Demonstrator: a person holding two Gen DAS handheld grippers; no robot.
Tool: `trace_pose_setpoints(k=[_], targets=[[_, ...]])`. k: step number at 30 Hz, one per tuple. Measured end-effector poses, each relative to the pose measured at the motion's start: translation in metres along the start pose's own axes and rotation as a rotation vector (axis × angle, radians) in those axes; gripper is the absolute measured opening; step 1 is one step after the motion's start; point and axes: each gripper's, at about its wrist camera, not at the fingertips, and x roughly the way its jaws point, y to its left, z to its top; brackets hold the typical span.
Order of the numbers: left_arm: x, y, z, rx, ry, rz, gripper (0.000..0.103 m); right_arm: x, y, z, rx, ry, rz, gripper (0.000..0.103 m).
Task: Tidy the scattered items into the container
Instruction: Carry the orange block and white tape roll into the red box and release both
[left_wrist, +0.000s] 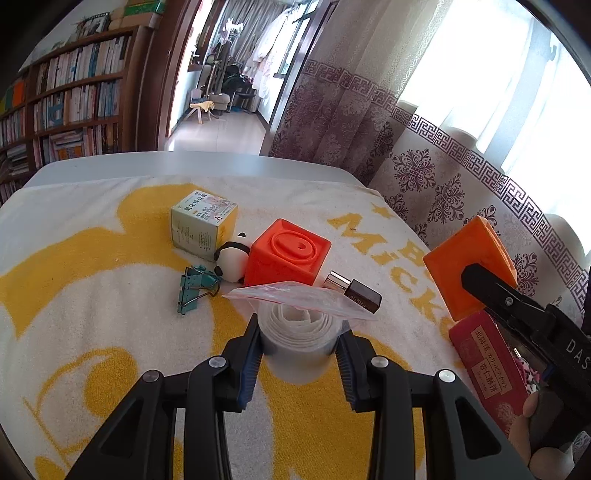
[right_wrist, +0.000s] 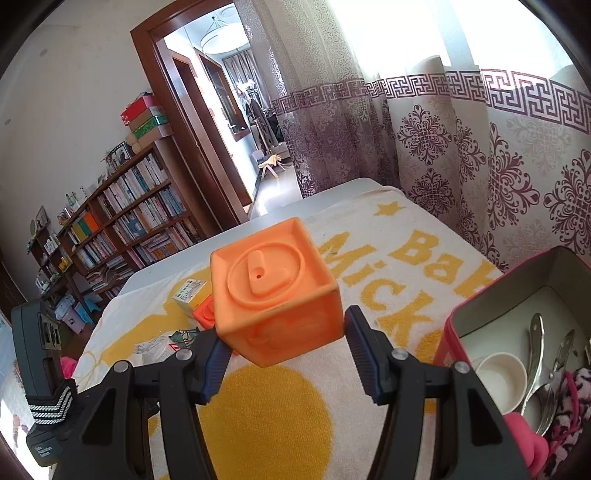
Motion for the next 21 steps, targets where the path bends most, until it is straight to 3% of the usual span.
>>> trace_pose_setpoints(k=[6,12,17,21], targets=[[-0.008,-0.036,-0.008,0.041,0.007,-0.073,0.038,-0.048,-0.024,-0.006,0.023,0.001,-0.006,0.063],[-0.012,-0.100,-0.010,0.133,0.012,-0.181,0.038,-0.106,-0.074,0.006,0.031,-0.069,-0.119,0.063],[-0.005,-0.158,-0.014,0.202,0.040,-0.274,0.039,-0.121,-0.127,0.018,0.084,-0.039,-0.190,0.063],[0.004,-0.201,-0.023,0.256,0.074,-0.332,0.039,-0.125,-0.145,0.018,0.083,-0.031,-0.213,0.063]])
